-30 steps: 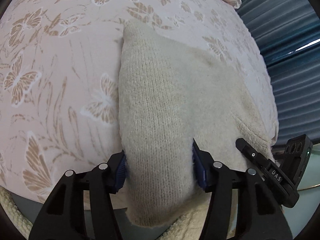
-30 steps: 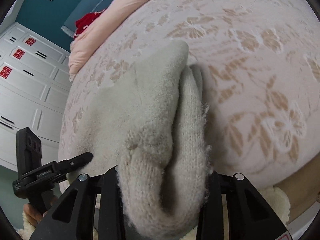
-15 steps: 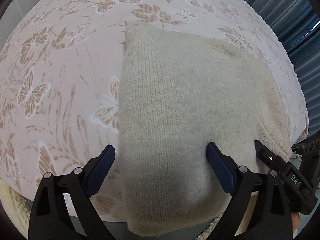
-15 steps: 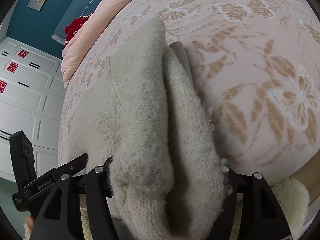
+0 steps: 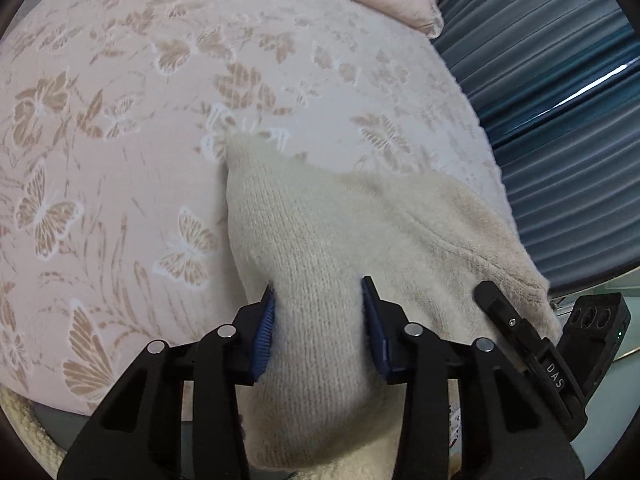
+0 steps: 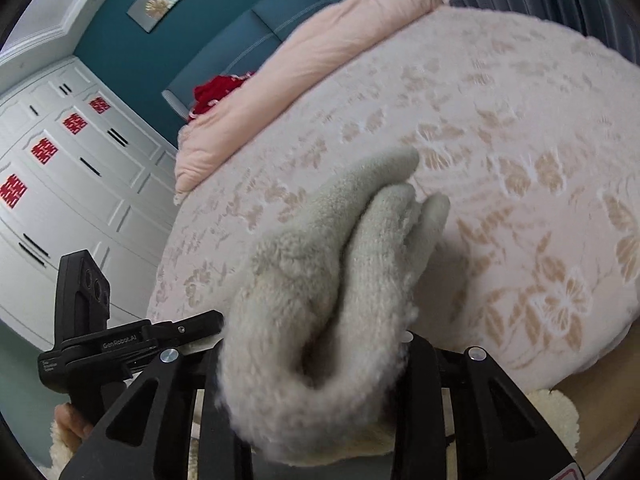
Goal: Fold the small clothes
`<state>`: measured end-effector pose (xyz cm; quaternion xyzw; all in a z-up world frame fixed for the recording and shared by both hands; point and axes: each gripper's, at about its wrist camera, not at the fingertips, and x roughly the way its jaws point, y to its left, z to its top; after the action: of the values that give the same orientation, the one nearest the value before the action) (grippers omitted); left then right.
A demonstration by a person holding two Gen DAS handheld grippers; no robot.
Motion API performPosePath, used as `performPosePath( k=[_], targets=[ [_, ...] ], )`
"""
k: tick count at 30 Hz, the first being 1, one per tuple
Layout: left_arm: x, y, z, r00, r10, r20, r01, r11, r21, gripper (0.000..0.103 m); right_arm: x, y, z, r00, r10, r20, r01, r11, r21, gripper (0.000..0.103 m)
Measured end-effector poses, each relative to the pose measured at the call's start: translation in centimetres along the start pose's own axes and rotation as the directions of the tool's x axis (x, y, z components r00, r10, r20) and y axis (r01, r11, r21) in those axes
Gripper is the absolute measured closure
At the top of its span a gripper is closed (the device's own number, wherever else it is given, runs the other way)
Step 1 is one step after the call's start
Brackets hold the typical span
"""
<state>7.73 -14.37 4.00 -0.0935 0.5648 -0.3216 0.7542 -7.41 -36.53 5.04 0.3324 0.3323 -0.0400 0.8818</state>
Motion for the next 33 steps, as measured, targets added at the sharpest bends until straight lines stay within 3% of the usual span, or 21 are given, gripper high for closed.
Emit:
performPosePath(
  k=[3,5,6,7,10,11,12,13,15,17,19,21,24,26,28,29,30,31,32,33],
  targets=[
    [-6.4,-2.5,1.1,0.988,-0.081,0.129,0.070,0.994,0.083,0.075,-4.5,4.1,2.1,0.993,0.049,0.106,-0.041,0.996,-0.078,0.073],
    [-11.4,-4.5,1.6,0.958,-0.193,0.212,0.158,0.972,0.172,0.090,-7.3,7.2,3.2,0.981,0.091,0.174,-0.065,0.987,-0.147,0.074],
    [-13.7,-5.6,1.8,0.946,-0.211,0.248,0.159,0.964,0.212,0.086,-8.3,8.8,3.5,0.973,0.122,0.195,-0.086,0.979,-0.183,0.075],
    [-15.8,-6.7,2.0,0.937,-0.189,0.295,0.117,0.963,0.244,0.086,-8.8,10.4,3.8,0.970,0.136,0.203,-0.092,0.973,-0.211,0.075],
    [-19.5,-7.2,2.3,0.911,-0.116,0.395,0.003,0.961,0.276,0.080,-7.8,14.8,3.6,0.979,0.019,0.204,0.048,0.947,-0.319,0.076],
    [-19.7,-6.2,2.3,0.907,-0.077,0.413,-0.030,0.968,0.248,0.062,-6.7,14.7,3.5,0.982,-0.016,0.186,0.074,0.947,-0.312,0.076],
    [-19.5,-4.5,2.2,0.909,-0.044,0.414,-0.047,0.977,0.209,0.040,-5.5,13.9,3.3,0.987,-0.042,0.152,0.085,0.954,-0.289,0.077],
    [-18.8,-2.5,2.0,0.919,-0.012,0.394,-0.057,0.985,0.164,0.033,-4.3,12.6,3.0,0.989,-0.081,0.122,0.111,0.957,-0.269,0.077],
    [-15.9,2.2,0.8,0.946,0.062,0.320,-0.088,0.994,0.067,0.031,-2.9,9.9,2.0,0.986,-0.149,0.070,0.161,0.960,-0.227,0.078],
    [-12.2,7.1,-1.3,0.972,0.109,0.206,-0.101,0.994,-0.051,0.031,-2.0,6.5,1.3,0.988,-0.153,0.006,0.152,0.979,-0.135,0.078],
    [-9.0,11.5,-4.2,0.991,0.071,0.114,-0.048,0.980,-0.194,0.031,-1.9,5.3,0.8,0.985,-0.174,-0.005,0.172,0.977,-0.124,0.078],
    [-6.6,14.4,-6.7,0.999,0.010,0.053,0.007,0.953,-0.302,0.032,-2.3,6.0,0.8,0.984,-0.179,0.002,0.177,0.973,-0.150,0.078],
    [-5.1,15.8,-8.6,1.000,-0.025,0.018,0.029,0.938,-0.346,0.032,-2.4,9.1,1.5,0.991,-0.136,0.007,0.135,0.970,-0.203,0.078],
    [-5.1,15.8,-8.9,0.995,-0.099,0.027,0.102,0.930,-0.352,0.030,-2.1,12.2,2.0,0.997,-0.076,0.010,0.076,0.969,-0.234,0.078],
    [-4.6,15.8,-9.1,0.970,-0.234,0.068,0.242,0.888,-0.390,0.010,-2.2,15.2,2.4,1.000,-0.001,0.020,0.006,0.966,-0.257,0.078],
    [-3.9,16.1,-9.2,0.944,-0.315,0.094,0.325,0.852,-0.411,0.005,-2.4,16.4,2.7,0.999,0.040,0.025,-0.032,0.967,-0.254,0.078],
    [-3.2,16.2,-9.3,0.926,-0.365,0.102,0.371,0.818,-0.440,0.005,-2.7,17.5,3.0,0.996,0.085,0.028,-0.076,0.967,-0.243,0.078],
    [-2.3,16.4,-9.4,0.896,-0.427,0.122,0.431,0.767,-0.476,0.005,-3.0,18.3,3.3,0.991,0.127,0.032,-0.116,0.966,-0.229,0.078],
    [-1.7,17.0,-9.9,0.837,-0.517,0.182,0.528,0.672,-0.520,0.005,-3.4,19.1,3.6,0.986,0.165,0.033,-0.155,0.965,-0.212,0.078],
    [-1.5,17.6,-10.4,0.753,-0.601,0.267,0.630,0.543,-0.556,0.005,-3.7,19.8,3.8,0.980,0.198,0.033,-0.188,0.963,-0.193,0.078]
  ],
)
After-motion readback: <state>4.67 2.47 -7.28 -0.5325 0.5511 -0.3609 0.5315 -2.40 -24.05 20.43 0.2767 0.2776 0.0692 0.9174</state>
